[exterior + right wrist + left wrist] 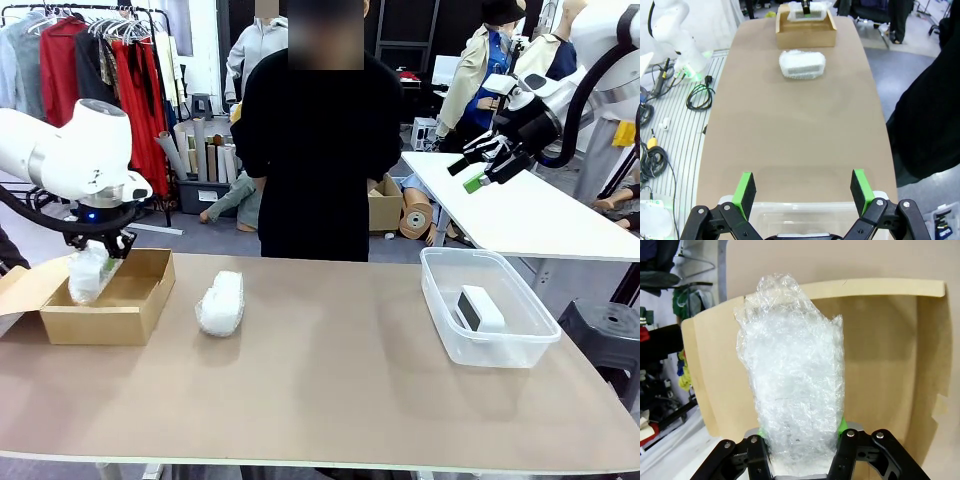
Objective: Separate and place wrapped and unwrapped clocks.
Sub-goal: If the picked Digital clock is wrapped, place it in the Package Box ; if not, place it in the Organizing box.
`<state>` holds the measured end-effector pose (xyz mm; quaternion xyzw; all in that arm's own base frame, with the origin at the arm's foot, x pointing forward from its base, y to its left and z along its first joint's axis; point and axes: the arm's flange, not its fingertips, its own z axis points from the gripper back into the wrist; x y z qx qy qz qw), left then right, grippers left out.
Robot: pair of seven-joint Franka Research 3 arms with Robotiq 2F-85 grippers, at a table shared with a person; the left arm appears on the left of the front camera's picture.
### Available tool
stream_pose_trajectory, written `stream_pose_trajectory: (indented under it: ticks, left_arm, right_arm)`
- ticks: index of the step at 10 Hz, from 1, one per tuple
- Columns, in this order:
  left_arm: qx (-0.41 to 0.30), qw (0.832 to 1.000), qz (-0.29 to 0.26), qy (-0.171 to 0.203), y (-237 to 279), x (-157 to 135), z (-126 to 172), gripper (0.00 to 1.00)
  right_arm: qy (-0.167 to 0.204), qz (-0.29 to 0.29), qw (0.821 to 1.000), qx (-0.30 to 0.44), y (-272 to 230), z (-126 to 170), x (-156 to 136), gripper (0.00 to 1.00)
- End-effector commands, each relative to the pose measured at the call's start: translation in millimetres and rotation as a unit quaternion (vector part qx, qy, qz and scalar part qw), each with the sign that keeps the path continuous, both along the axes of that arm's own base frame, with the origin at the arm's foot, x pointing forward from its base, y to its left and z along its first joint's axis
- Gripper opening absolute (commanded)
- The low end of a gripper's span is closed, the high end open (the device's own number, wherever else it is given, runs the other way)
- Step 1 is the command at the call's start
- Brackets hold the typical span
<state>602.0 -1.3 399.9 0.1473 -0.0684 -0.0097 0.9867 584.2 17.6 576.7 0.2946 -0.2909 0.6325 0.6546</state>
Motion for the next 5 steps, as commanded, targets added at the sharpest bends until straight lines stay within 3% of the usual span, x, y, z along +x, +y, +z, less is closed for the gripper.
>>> stream_pose_trajectory:
  ticks: [1, 5]
  left_arm:
    - [0.015, 1.000, 0.002, -0.006, 5, -5, -12, 0.00]
    - [0.006, 1.000, -0.003, 0.008, 11, -5, -33, 0.00]
  right_arm:
    - [0.000, 0.001, 1.000, 0.000, 0, 1, -1, 1.00]
    - [0.000, 0.001, 1.000, 0.000, 0, 1, -1, 1.00]
